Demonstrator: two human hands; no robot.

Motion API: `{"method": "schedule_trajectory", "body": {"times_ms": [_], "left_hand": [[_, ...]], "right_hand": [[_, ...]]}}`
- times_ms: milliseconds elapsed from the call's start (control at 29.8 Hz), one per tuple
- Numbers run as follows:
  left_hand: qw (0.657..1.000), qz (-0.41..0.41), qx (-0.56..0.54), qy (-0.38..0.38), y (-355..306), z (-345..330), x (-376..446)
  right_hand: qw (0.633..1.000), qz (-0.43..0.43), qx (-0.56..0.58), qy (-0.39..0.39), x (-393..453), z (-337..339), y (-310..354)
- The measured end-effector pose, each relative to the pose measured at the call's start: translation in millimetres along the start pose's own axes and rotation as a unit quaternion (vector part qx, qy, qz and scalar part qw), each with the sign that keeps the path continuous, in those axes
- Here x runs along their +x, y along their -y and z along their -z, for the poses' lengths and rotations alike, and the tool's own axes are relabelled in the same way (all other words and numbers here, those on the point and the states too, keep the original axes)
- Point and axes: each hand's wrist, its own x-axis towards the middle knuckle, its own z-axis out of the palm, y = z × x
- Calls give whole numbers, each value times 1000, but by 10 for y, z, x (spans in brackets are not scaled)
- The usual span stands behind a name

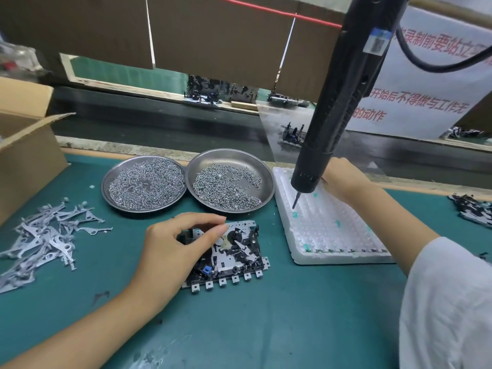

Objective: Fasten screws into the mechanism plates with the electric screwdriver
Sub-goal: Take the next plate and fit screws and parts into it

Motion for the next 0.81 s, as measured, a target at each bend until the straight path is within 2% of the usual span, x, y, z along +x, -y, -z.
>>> {"method": "schedule_trajectory", "body": {"times_ms": [201, 268, 336, 403, 537, 705, 805], "left_hand": [[1000, 1, 2, 1, 23, 13, -4], [1000, 2, -3, 1, 22, 16, -6], [1000, 0, -5, 7, 12, 13, -8], [1000, -6, 0, 16, 10, 7, -7], [999, -9, 1, 32, 11, -8, -1], [999, -27, 6, 43, -10, -24, -11], [998, -32, 1, 55, -19, -29, -15]], "right_hand": [[999, -3, 26, -23, 34, -13, -65], [995, -40, 73, -51, -9, 61, -70], [977, -96, 174, -73, -158, 169, -41], [931, -128, 340, -42, -406, 298, 90], [819, -83, 567, 29, -819, 470, 590], [701, -54, 711, 17, -936, 382, 1186], [677, -61, 733, 11, -968, 269, 1371]]}}
